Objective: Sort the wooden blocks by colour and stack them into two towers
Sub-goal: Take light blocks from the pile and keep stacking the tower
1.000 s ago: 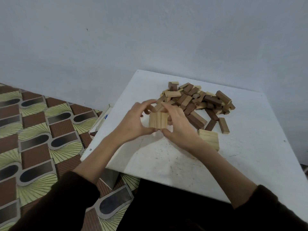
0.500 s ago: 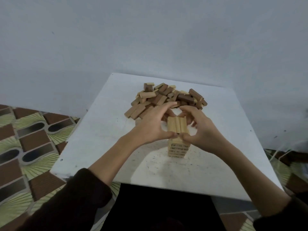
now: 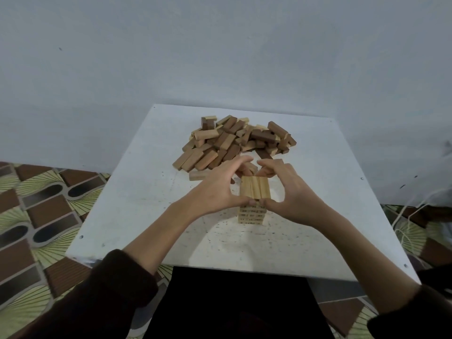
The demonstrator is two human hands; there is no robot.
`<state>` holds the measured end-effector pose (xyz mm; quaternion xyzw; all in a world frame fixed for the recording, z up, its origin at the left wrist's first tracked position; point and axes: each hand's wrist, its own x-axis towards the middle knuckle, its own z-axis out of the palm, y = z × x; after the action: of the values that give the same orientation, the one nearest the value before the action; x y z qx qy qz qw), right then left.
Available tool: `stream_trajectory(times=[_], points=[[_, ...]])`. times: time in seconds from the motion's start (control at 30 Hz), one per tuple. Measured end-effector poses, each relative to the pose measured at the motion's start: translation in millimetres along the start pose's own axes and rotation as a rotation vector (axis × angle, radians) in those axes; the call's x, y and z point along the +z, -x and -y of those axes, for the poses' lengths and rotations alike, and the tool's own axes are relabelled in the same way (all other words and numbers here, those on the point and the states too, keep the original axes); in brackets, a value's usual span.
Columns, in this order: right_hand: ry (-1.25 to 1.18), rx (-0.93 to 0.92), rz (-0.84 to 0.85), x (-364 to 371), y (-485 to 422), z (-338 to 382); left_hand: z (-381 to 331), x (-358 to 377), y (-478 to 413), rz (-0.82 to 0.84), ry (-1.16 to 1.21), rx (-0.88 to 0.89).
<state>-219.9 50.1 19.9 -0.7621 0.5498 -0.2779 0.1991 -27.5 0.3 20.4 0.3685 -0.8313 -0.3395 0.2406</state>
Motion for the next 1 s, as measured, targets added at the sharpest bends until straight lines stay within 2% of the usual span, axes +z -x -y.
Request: stream_trajectory(times=[0.57,1.0], points=[[0.029,-0.083,-0.018,-2.8,3.5,-8.3,0.9,1.1,7.3,-0.004,0.015,-0.012],[0.020,-0.058,0.013,2.1,1.0,-7.2,2.5,8.8,3.7,-0.007,0.006,0.010]])
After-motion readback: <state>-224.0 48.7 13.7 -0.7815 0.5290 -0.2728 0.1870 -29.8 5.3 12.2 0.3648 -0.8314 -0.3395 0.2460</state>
